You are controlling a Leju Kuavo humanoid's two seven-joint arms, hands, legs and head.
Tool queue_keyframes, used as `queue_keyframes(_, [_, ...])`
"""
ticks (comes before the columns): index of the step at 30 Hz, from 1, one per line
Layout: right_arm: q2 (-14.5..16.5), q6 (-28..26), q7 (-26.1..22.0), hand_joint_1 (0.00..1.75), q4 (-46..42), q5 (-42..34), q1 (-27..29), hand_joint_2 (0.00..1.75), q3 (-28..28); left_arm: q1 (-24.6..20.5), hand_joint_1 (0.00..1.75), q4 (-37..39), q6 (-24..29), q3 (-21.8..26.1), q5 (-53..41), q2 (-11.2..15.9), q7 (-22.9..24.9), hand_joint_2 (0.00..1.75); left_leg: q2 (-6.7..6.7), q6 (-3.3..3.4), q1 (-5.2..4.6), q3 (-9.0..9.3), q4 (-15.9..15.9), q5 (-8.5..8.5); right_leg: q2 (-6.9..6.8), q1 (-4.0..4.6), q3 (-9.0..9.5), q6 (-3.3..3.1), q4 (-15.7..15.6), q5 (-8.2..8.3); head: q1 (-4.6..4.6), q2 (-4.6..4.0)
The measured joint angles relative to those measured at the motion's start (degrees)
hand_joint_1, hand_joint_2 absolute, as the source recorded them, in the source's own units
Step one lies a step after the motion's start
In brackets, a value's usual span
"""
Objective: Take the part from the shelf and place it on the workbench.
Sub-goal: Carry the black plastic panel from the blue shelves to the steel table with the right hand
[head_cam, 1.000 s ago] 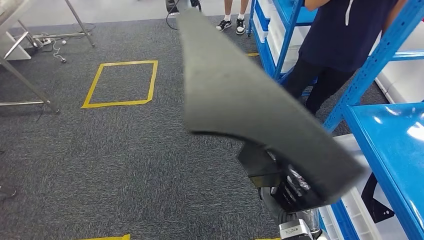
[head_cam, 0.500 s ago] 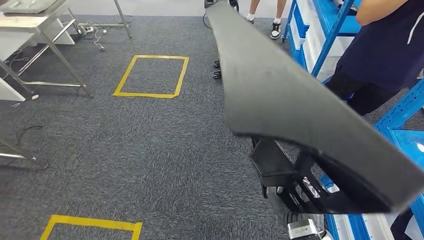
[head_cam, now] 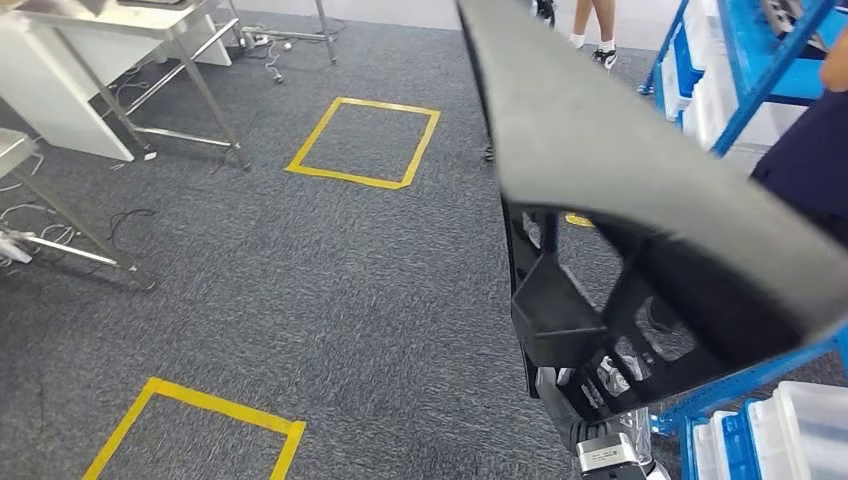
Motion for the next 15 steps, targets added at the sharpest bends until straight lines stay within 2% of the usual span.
queue_keyframes(2, [0.0,0.1,0.4,1.75,0.0,-0.2,-0.3,1.75,-0.1,-0.3,0.0,0.0,0.0,-0.1,0.0,0.1,0.1,1.75,-0.86,0.12,0.35,0.39,-1.1,0.16,-0.74,0.23,0.06,0.32,0.0,-0.28,0.0,0.01])
queue_keyframes(3, [-0.1,0.1,0.6,1.75,0.0,-0.3,-0.4,1.75,-0.2,-0.3,0.0,0.0,0.1,-0.2,0.0,0.1,0.2,1.75,-1.5,0.0,0.64,0.71,-1.6,0.35,0.01,0.22,-0.08,0.54,0.5,-0.8,0.0,0.01])
queue_keyframes(4, [-0.2,0.2,0.8,1.75,-0.1,-0.3,-0.5,1.75,-0.3,-0.3,0.0,0.0,0.1,-0.3,0.0,0.1,0.2,1.75,-2.11,-0.1,1.0,1.08,-2.0,0.57,1.34,0.19,-0.82,0.75,2.4,-1.97,0.02,0.01])
queue_keyframes(6, [-0.5,0.5,1.2,1.75,-0.2,-0.3,-0.6,1.75,-0.4,-0.5,0.0,0.0,0.1,-0.4,0.1,-0.1,0.2,1.75,-3.44,-0.2,1.43,1.46,-2.2,0.77,4.28,0.09,-4.48,1.17,10.1,-5.73,0.05,0.01])
queue_keyframes(7, [-0.6,0.7,1.5,1.75,-0.2,-0.3,-0.5,1.75,-0.5,-0.5,0.0,0.0,0.1,-0.4,0.2,-0.2,0.2,1.75,-4.13,-0.17,1.55,1.52,-2.2,0.78,4.85,0.04,-6.86,1.36,14.8,-7.48,0.06,0.01])
queue_keyframes(8, [-0.7,1.0,1.8,1.75,-0.2,-0.2,-0.5,1.75,-0.5,-0.5,0.0,0.0,0.1,-0.4,0.3,-0.3,0.2,1.75,-4.89,-0.19,1.66,1.6,-2.2,0.77,5.01,-0.04,-8.71,1.59,18.1,-8.27,0.05,0.01])
queue_keyframes(9, [-0.8,1.3,2.1,1.75,-0.2,-0.1,-0.6,1.75,-0.5,-0.3,0.0,0.0,0.1,-0.4,0.5,-0.4,0.2,1.75,-5.64,-0.26,1.78,1.71,-2.1,0.72,5.03,-0.14,-9.56,1.81,19.2,-7.89,0.05,0.01])
queue_keyframes(10, [-0.9,1.5,2.3,1.75,-0.2,0.0,-0.6,1.75,-0.5,-0.1,0.0,0.0,0.0,-0.4,0.7,-0.4,0.2,1.75,-6.44,-0.41,1.96,1.86,-2.0,0.62,5.11,-0.31,-9.12,2.04,17.7,-6.31,0.05,0.01])
queue_keyframes(11, [-0.9,1.7,2.5,1.75,-0.2,0.1,-0.6,1.75,-0.5,0.0,0.0,0.0,0.0,-0.4,1.0,-0.4,0.1,1.75,-7.24,-0.68,2.19,1.99,-1.8,0.43,5.47,-0.56,-7.59,2.32,14.1,-4.0,0.05,0.01])
queue_keyframes(13, [-1.1,1.8,2.7,1.75,-0.3,0.3,-0.7,1.75,-0.4,0.0,0.0,0.0,0.0,-0.4,1.2,-0.4,0.1,1.75,-8.77,-1.52,2.42,1.78,-0.9,-0.2,7.65,-1.34,-3.78,2.86,5.5,-0.04,0.04,0.0])
queue_keyframes(14, [-1.1,1.8,2.8,1.75,-0.3,0.3,-0.8,1.75,-0.4,0.0,0.0,0.0,0.0,-0.4,1.2,-0.4,0.1,1.75,-9.33,-1.87,2.42,1.49,-0.4,-0.4,8.62,-1.65,-2.61,2.8,2.7,0.89,0.04,0.0])
queue_keyframes(15, [-1.2,1.9,2.8,1.75,-0.4,0.4,-0.9,1.75,-0.4,0.0,0.0,0.0,-0.1,-0.4,1.2,-0.4,0.0,1.75,-9.73,-2.1,2.37,1.12,0.0,-0.46,9.15,-1.79,-2.12,2.57,1.5,1.12,0.03,0.01])
